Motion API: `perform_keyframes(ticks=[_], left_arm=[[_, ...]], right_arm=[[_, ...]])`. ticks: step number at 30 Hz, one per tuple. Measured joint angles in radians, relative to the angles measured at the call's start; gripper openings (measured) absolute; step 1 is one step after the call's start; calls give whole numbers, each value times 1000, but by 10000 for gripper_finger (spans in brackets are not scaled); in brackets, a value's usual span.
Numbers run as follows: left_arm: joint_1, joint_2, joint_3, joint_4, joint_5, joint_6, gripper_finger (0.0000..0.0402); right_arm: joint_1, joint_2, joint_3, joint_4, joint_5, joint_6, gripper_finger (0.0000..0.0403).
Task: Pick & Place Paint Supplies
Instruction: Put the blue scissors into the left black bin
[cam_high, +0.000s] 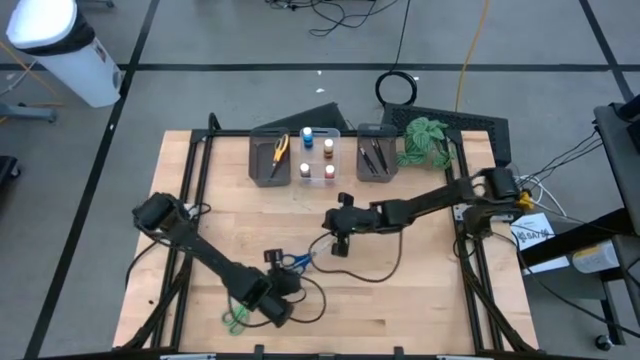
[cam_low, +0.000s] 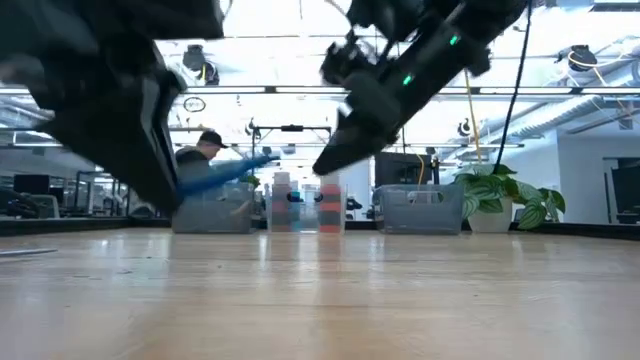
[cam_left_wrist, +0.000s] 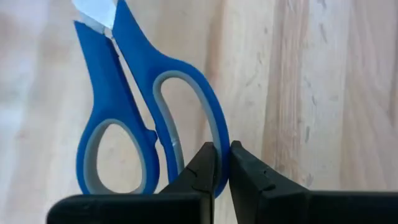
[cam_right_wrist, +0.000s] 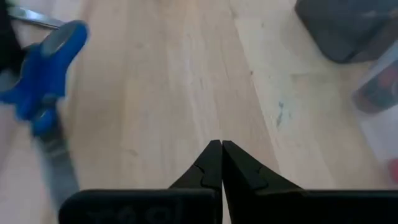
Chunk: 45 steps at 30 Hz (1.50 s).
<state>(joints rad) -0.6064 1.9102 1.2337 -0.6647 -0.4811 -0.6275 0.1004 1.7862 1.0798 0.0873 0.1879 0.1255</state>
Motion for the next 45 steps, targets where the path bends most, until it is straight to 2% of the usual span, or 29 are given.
perform_keyframes(ticks=[6, 11, 14, 17, 22, 26, 31, 34, 38, 45], left_arm=[[-36, -92, 1, -172, -104, -128, 25], [-28, -188, 2, -314, -160, -180, 25], [-1, -262, 3, -378, -190, -156, 25], [49, -344, 3, -434, -225, -105, 25], [199, -532, -72, -397, -223, 25, 25], [386, -704, -229, -217, -66, 166, 25], [665, -827, -414, 45, 220, 329, 25], [831, -831, -466, 112, 356, 388, 25], [1020, -789, -514, 197, 475, 425, 25], [1212, -689, -547, 278, 639, 468, 25]], right_arm=[[51, -169, -75, -12, 5, -7, 0], [113, -295, -182, 13, 123, -7, 0], [139, -350, -234, 14, 197, -7, 0], [151, -385, -266, 19, 224, -3, 0], [150, -405, -285, 20, 230, 31, 0], [151, -405, -285, 16, 227, 36, 0], [148, -405, -285, 13, 229, 34, 0], [142, -405, -285, 20, 229, 25, 0], [129, -405, -285, 21, 228, 27, 0], [129, -405, -284, 21, 227, 27, 0]])
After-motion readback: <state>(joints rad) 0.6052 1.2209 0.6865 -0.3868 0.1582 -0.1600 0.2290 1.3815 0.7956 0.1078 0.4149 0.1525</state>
